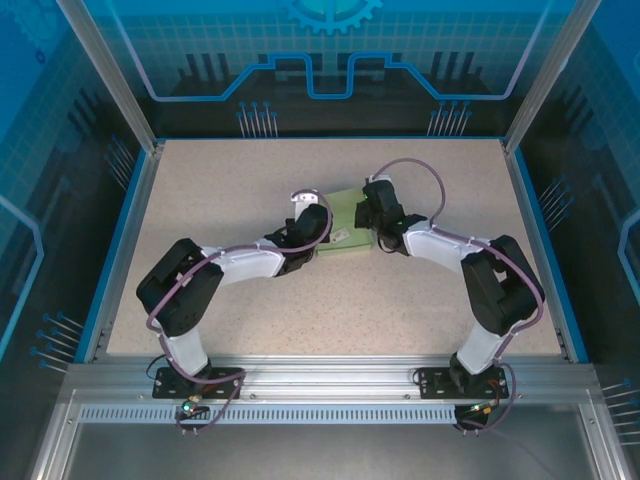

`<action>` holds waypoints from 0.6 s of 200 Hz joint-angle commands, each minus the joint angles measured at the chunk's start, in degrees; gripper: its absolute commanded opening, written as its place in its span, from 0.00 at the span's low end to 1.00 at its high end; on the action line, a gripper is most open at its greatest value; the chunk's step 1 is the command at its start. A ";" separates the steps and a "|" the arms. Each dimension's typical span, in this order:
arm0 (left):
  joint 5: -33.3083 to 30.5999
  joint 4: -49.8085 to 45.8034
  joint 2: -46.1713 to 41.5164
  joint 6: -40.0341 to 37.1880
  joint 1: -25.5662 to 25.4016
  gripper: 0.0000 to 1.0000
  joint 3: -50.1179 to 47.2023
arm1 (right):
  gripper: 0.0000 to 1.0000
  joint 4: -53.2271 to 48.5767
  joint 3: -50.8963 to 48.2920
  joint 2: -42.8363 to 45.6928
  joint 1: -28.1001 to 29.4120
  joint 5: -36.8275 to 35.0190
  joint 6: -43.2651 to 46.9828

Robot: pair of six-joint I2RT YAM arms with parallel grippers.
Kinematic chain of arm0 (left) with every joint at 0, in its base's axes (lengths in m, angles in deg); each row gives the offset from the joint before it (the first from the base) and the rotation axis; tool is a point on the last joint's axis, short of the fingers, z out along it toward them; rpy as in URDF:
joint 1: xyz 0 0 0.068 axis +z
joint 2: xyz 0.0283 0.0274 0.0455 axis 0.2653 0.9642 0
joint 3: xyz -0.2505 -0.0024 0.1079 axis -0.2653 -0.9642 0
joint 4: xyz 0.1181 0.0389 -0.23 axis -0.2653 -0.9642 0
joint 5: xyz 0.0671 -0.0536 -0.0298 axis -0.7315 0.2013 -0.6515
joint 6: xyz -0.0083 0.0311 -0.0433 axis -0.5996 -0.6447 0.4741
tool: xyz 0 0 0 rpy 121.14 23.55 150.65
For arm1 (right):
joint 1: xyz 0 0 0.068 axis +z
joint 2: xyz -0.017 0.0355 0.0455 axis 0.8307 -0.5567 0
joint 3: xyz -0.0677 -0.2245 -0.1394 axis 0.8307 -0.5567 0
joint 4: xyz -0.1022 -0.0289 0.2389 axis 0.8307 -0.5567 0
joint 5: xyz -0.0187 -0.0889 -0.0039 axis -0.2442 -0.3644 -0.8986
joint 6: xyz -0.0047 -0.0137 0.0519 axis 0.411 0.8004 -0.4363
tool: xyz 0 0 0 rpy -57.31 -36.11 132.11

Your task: Fold the paper box

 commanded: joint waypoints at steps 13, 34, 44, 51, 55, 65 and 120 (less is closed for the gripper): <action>0.43 1.41 -1.55 -1.72 -1.91 0.04 -2.74 | 0.04 0.83 -3.83 2.05 2.02 1.73 -4.31; -0.54 2.45 -1.91 -2.44 -2.53 0.04 -3.94 | 0.04 1.79 -5.52 2.46 2.71 1.18 -6.03; -0.88 2.91 -2.12 -2.80 -2.73 0.04 -4.48 | 0.05 2.15 -6.21 2.58 3.10 0.71 -6.75; -1.17 3.17 -2.22 -2.98 -2.88 0.04 -4.78 | 0.05 2.41 -6.64 2.59 3.40 0.34 -7.22; -1.38 3.39 -2.30 -3.16 -2.99 0.04 -5.06 | 0.05 2.59 -6.91 2.59 3.59 0.22 -7.42; -1.69 3.96 -2.56 -3.30 -3.17 0.04 -5.71 | 0.06 2.77 -7.42 2.59 4.00 -0.09 -8.01; -2.44 6.21 -3.67 -3.92 -3.63 0.04 -8.85 | 0.06 5.05 -11.81 3.78 5.64 -2.76 -8.06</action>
